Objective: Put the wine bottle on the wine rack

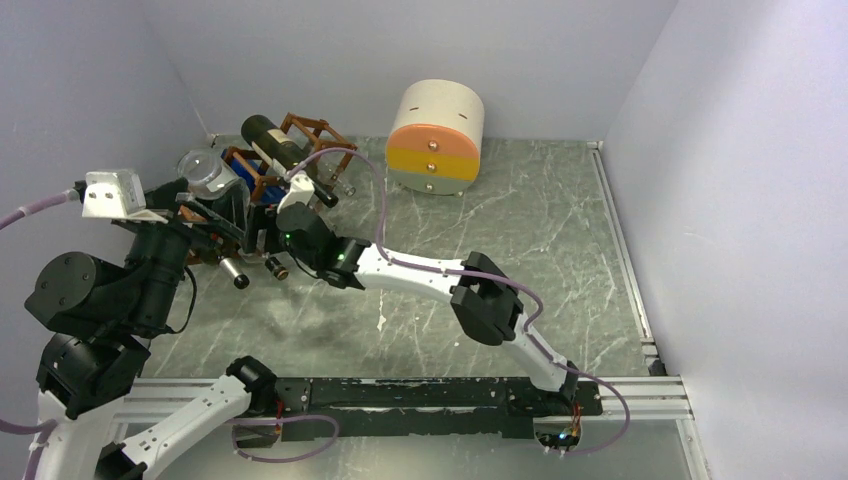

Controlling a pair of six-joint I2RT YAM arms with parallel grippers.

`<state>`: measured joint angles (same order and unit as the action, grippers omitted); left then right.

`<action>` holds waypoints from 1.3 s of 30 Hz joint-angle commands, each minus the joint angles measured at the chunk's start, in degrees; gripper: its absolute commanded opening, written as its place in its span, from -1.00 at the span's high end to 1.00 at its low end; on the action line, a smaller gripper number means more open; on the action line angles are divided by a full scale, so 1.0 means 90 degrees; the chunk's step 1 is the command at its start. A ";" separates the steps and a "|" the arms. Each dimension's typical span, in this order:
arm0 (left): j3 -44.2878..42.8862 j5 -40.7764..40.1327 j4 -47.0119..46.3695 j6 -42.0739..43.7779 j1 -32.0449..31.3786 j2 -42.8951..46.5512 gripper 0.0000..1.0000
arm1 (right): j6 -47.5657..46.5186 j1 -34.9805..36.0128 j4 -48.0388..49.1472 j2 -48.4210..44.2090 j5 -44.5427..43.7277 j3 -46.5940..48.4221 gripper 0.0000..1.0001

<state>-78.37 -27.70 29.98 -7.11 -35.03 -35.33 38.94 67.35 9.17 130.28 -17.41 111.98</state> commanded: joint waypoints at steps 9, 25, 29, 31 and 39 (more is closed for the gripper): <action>0.0054 0.0003 0.0580 -0.0354 0.0026 0.0203 -0.95 | -0.1188 -0.0005 0.0458 -0.2590 -0.0146 -0.2257 -0.72; 0.1486 0.0688 0.0470 -0.1036 0.0025 0.0659 -0.95 | 0.0124 -0.0021 -0.3847 -0.5424 -0.3271 -0.5240 -0.88; 0.1669 0.0744 0.0308 -0.1099 0.0033 0.0665 -0.95 | 0.0445 -0.0011 -0.4564 -0.5863 -0.3439 -0.5388 -0.86; 0.1604 0.0739 0.0333 -0.1065 0.0026 0.0646 -0.95 | 0.0430 -0.0006 -0.4801 -0.6182 -0.3574 -0.5481 -0.85; 0.0633 0.1101 0.0756 -0.0211 0.0027 0.0593 -0.95 | -0.0258 -0.0007 -0.5602 -0.7366 -0.4441 -0.4959 -0.80</action>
<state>-66.87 -20.84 36.38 -13.98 -35.03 -29.95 39.40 67.29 -36.01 67.35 -50.04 63.05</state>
